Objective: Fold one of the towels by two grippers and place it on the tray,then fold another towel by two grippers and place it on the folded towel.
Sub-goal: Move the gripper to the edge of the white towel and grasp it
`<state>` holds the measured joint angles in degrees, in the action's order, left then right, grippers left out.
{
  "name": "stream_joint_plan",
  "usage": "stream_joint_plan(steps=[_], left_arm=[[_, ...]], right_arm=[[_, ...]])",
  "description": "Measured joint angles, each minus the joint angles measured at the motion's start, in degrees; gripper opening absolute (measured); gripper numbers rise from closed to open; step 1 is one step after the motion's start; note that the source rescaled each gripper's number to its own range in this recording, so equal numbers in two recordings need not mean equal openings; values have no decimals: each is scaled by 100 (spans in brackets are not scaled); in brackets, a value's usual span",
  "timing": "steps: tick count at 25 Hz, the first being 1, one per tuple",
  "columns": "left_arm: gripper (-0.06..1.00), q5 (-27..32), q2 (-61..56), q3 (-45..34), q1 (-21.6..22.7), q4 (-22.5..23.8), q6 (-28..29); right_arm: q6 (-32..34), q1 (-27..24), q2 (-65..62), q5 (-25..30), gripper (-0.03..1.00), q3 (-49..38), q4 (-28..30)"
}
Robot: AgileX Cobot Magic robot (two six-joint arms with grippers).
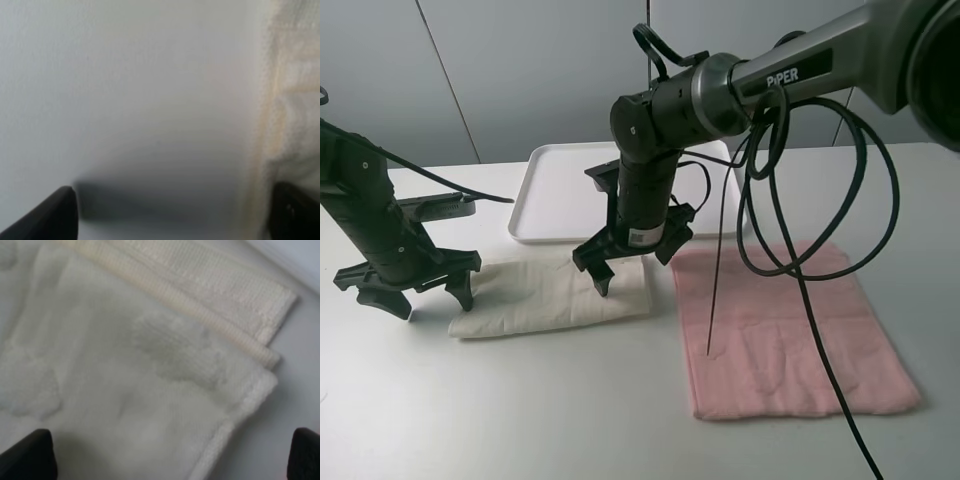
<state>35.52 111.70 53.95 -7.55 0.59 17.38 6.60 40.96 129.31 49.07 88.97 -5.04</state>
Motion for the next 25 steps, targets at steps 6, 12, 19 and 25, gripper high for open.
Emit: stream_joint_plan(steps=[6, 12, 19, 25], left_arm=[[98, 22, 0, 0, 0, 0, -82], [98, 30, 0, 8, 0, 0, -92], [98, 34, 0, 8, 0, 0, -96], [98, 34, 0, 8, 0, 0, -105]], right_arm=[[-165, -97, 118, -44, 100, 37, -93], [-213, -97, 118, -81, 100, 42, -171], [-279, -97, 118, -115, 95, 42, -171], [-316, -97, 118, -193, 73, 42, -182]])
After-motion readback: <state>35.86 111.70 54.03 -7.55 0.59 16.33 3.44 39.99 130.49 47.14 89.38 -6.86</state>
